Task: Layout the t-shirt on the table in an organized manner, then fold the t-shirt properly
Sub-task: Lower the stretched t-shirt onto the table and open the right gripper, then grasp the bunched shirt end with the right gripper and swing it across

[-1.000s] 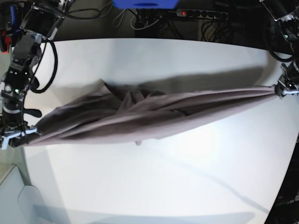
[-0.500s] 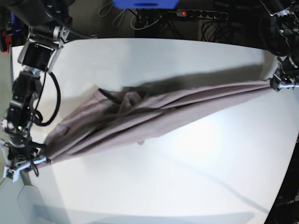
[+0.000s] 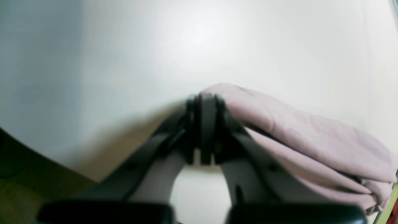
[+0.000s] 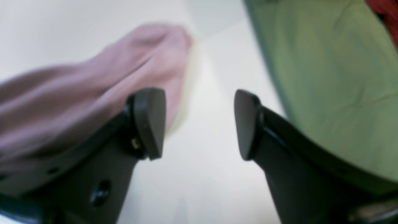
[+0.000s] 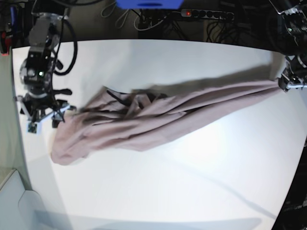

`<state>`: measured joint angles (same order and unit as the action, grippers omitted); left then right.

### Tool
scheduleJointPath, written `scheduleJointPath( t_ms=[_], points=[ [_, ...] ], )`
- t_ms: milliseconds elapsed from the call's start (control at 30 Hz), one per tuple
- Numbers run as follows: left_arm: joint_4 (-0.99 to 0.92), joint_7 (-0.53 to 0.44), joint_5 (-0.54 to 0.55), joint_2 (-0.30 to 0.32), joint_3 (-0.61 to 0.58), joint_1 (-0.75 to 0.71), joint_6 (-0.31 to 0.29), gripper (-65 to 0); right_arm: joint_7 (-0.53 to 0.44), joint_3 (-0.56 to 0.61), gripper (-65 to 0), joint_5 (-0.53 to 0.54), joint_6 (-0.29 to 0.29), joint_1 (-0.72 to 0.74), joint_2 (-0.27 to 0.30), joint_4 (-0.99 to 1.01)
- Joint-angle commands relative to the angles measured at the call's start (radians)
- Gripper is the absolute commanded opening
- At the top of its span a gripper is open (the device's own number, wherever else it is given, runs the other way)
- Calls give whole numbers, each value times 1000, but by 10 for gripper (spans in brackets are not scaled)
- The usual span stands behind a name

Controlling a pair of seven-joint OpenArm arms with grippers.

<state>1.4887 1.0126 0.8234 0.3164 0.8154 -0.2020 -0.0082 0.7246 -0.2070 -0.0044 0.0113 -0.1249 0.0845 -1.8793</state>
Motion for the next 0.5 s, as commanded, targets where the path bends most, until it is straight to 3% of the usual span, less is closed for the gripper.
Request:
scheduleJointPath(
  t_ms=[0, 200, 467],
  points=[
    [19, -10, 21, 22, 5, 9, 9, -647, -23, 19, -295, 2, 3, -11, -15, -26],
    [20, -10, 26, 22, 0, 22, 9, -647, -23, 110, -297, 2, 3, -57, -94, 34],
    [20, -10, 24, 22, 2, 32, 9, -647, -24, 241, -298, 2, -1, -58, -111, 126]
  ],
)
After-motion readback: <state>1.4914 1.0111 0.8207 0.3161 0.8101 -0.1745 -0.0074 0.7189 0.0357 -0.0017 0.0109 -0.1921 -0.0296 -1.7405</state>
